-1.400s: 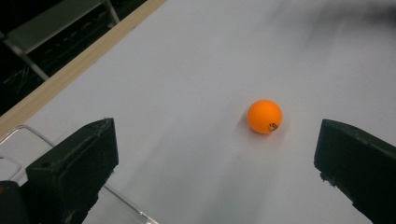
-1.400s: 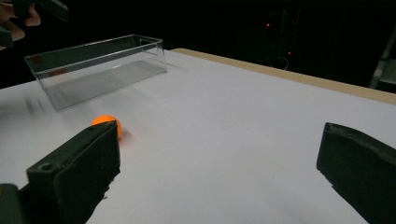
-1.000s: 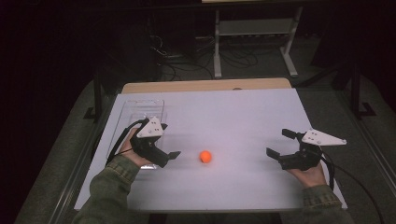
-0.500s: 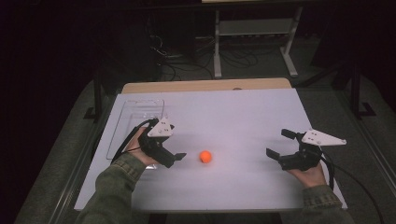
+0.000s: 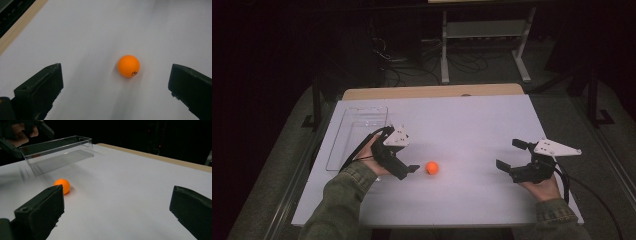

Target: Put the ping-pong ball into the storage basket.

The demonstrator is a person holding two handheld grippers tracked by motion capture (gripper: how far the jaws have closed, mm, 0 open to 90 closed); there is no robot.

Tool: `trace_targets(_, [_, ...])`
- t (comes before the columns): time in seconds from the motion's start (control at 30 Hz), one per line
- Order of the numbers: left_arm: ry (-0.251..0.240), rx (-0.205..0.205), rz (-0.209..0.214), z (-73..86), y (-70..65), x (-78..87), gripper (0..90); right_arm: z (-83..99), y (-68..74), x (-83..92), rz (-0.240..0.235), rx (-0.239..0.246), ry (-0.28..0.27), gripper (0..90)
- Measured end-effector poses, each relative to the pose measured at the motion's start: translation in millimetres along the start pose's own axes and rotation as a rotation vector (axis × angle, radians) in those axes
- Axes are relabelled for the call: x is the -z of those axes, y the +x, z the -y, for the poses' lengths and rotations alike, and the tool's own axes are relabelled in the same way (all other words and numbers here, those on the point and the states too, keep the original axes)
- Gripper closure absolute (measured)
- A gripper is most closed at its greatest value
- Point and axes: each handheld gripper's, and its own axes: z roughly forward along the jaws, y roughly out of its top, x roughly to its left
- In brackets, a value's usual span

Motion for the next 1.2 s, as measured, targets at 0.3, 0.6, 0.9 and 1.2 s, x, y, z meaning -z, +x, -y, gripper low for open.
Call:
trace_targets(0.3, [0.026,-0.03,0.03,-9.1,-4.7,-15.8,0.0,-0.5,0.8,1.9,0.002,0.002,-0.004,0.0])
trace_targets(0.6, [0.06,-0.052,0.044,-11.4,-6.6,-27.0,0.0,-0.7,1.0,2.5,-0.002,0.003,-0.006,0.0])
trace_targets(0.9, [0.081,-0.054,0.062,-13.3,-7.4,-37.8,0.0,-0.7,1.3,3.1,-0.003,-0.001,-0.008,0.0])
trace_targets(1.2, [0.109,-0.062,0.074,-13.3,-8.3,-47.7,0.0,-0.8,1.5,3.5,-0.007,-0.001,-0.01,0.0])
